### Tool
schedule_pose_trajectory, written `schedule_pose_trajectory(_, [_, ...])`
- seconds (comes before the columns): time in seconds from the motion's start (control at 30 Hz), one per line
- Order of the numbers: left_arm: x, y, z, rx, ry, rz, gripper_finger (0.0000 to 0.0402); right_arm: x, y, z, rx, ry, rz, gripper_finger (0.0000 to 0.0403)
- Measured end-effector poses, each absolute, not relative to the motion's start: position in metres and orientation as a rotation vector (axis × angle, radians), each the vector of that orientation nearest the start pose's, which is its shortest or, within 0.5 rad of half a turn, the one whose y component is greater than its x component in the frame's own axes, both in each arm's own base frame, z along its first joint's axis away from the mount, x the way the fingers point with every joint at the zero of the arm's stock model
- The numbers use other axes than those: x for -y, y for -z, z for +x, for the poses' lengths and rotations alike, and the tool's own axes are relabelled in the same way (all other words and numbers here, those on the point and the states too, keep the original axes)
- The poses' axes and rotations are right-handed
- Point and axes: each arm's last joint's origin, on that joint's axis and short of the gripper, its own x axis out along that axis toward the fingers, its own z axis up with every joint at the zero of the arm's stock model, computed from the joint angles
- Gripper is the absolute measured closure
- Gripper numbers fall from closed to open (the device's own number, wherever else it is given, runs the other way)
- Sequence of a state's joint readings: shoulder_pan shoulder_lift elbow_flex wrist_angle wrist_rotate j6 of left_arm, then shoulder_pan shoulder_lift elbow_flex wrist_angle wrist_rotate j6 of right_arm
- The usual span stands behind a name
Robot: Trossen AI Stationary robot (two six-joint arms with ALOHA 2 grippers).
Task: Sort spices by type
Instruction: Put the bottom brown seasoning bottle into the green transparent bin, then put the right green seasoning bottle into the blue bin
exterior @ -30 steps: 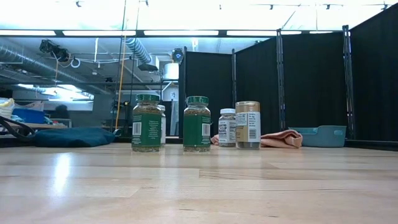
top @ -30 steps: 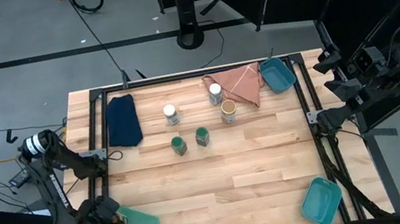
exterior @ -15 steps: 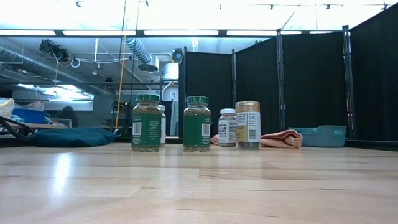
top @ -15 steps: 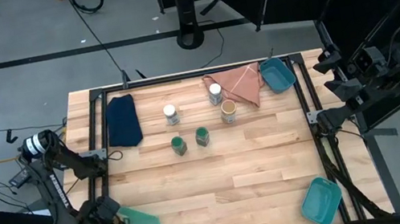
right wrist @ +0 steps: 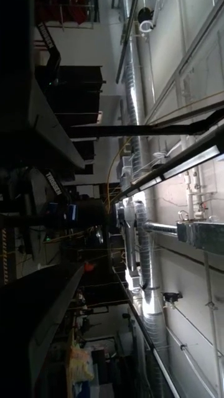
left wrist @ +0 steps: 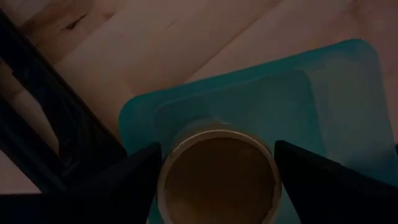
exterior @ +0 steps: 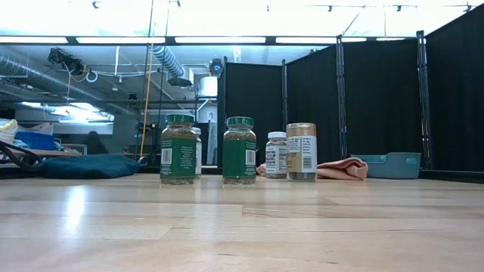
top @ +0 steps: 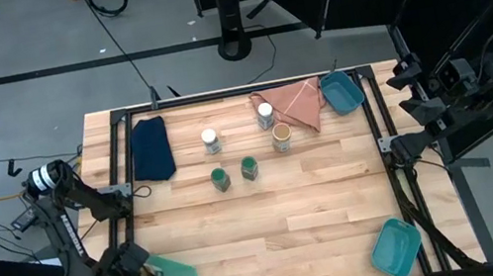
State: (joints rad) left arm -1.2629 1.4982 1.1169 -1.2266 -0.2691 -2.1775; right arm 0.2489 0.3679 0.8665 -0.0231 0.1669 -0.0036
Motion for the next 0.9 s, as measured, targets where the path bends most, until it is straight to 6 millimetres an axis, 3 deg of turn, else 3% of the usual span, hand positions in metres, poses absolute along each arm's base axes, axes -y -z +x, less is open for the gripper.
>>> schedule_pose_trajectory(0.2, [0.235, -0.243, 0.083, -1.170, -0.668, -0.690, 0.0085, -0.007, -0.412, 0.046, 0.466, -0.075, 0.083, 0.0139])
schedule_pose_trajectory(0.53, [0.234, -0.254, 0.084, -1.145, -0.669, -0.680, 0.0084, 0.000, -0.411, 0.046, 0.443, 0.160, 0.091, 0.0139])
schedule_pose_trajectory(0.73, [0.233, -0.258, 0.083, -1.142, -0.678, -0.675, 0.0084, 0.001, -0.408, 0.047, 0.410, 0.198, 0.104, 0.0139])
schedule_pose_trajectory(0.9, [0.232, -0.271, 0.085, -1.117, -0.686, -0.671, 0.0084, 0.003, -0.399, 0.060, 0.283, 0.400, 0.115, 0.0140])
